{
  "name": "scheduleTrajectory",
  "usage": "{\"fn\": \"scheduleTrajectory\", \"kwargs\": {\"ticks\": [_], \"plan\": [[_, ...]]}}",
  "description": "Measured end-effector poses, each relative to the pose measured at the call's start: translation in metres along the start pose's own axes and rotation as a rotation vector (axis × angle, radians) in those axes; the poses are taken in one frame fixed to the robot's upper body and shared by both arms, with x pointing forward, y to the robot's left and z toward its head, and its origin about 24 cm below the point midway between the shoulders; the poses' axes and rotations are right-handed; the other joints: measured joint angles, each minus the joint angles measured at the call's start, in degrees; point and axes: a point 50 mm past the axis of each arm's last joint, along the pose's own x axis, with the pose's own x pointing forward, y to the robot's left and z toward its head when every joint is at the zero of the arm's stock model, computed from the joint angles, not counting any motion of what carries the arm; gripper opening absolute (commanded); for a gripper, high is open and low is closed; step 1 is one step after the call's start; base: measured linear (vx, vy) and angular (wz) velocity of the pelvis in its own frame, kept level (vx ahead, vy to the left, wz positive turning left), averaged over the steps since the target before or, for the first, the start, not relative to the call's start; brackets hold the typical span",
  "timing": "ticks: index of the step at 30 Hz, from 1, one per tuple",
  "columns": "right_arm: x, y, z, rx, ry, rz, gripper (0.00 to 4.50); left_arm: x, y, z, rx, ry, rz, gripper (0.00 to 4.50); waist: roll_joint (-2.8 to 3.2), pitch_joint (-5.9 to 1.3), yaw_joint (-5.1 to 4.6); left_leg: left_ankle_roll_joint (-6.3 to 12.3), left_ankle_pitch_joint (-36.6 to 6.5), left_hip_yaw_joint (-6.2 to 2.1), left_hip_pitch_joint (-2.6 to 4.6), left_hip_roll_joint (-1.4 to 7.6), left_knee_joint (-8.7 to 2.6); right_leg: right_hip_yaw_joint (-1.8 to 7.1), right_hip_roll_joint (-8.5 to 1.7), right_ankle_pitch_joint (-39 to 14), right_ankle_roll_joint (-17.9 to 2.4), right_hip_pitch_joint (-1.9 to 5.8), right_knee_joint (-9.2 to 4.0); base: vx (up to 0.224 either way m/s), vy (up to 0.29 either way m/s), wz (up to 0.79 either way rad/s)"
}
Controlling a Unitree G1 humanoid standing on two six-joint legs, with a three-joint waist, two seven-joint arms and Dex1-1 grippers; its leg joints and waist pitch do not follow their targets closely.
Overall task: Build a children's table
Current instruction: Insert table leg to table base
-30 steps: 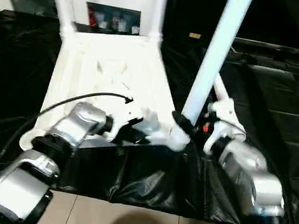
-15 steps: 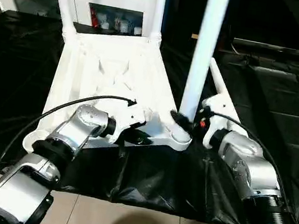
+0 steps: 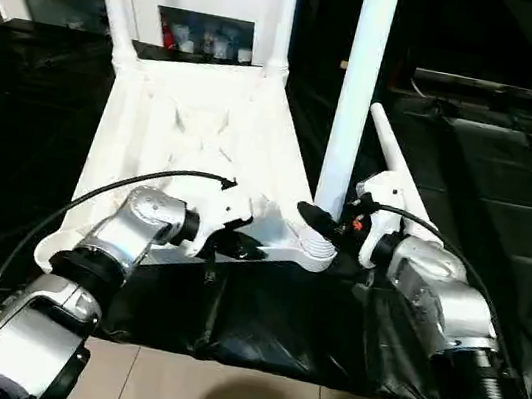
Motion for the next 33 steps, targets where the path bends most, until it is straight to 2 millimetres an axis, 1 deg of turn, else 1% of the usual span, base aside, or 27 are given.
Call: {"fn": "scheduleTrajectory", "kwargs": {"ticks": [4,7,13,18,21,27,29,33], "plan": [[-0.007,-0.003,-0.010,0.119,-0.097,-0.036,1.89,0.001,0.000,0.000,-0.009,-0.003,0.000,0.00,0.02,-0.03,0.05,0.00,0.00,0.01,0.03,-0.01,-0.02,0.01,-0.01,-0.01,0.01,0.02,-0.01,0.000,0.000,0.00],[-0.009,-0.003,-0.016,0.158,-0.138,-0.047,1.89,0.001,0.000,-0.001,-0.014,-0.002,0.000,0.00,0.02,-0.08,0.08,0.00,0.00,0.01,0.07,0.00,-0.02,0.00,-0.01,-0.01,0.01,0.06,-0.01,0.000,0.000,0.00],[-0.012,-0.001,-0.027,0.163,-0.205,-0.077,1.89,0.003,0.000,-0.002,-0.025,-0.001,0.006,0.00,0.10,-0.18,0.07,0.00,0.00,0.01,0.17,-0.01,-0.03,0.00,-0.01,-0.03,0.04,0.20,-0.07,0.000,0.000,0.00],[-0.016,0.002,-0.033,0.114,-0.230,-0.098,1.89,0.005,0.000,-0.001,-0.028,-0.001,0.002,0.00,0.22,-0.28,0.08,0.04,-0.03,-0.01,0.22,-0.04,-0.05,-0.02,-0.02,-0.06,0.09,0.35,-0.25,0.000,0.000,0.00],[-0.015,0.004,-0.032,0.054,-0.210,-0.099,1.89,0.006,0.000,-0.002,-0.029,0.000,0.002,0.00,0.27,-0.34,0.07,0.05,-0.03,-0.03,0.23,-0.04,-0.06,-0.04,-0.02,-0.06,0.09,0.43,-0.38,0.000,0.000,0.00],[-0.013,0.005,-0.028,-0.029,-0.164,-0.078,1.89,0.007,-0.001,-0.003,-0.024,-0.002,-0.001,0.00,0.66,-0.61,-0.02,0.12,-0.07,-0.02,0.22,-0.06,-0.18,-0.07,-0.02,-0.06,0.09,0.59,-0.82,0.000,0.000,0.00],[-0.010,0.005,-0.023,-0.096,-0.123,-0.040,1.89,0.006,0.000,-0.004,-0.023,0.000,0.000,0.00,0.61,-0.66,-0.23,0.12,-0.07,-0.02,0.24,-0.07,-0.17,-0.08,-0.02,-0.05,0.09,0.59,-0.83,0.000,0.000,0.00],[-0.007,0.006,-0.021,-0.145,-0.068,0.031,1.89,0.004,0.000,-0.006,-0.022,0.004,-0.006,0.00,0.49,-0.73,-0.28,0.12,-0.07,-0.04,0.24,-0.05,-0.18,-0.14,-0.02,-0.06,0.09,0.58,-0.86,0.000,0.000,0.00]]}}
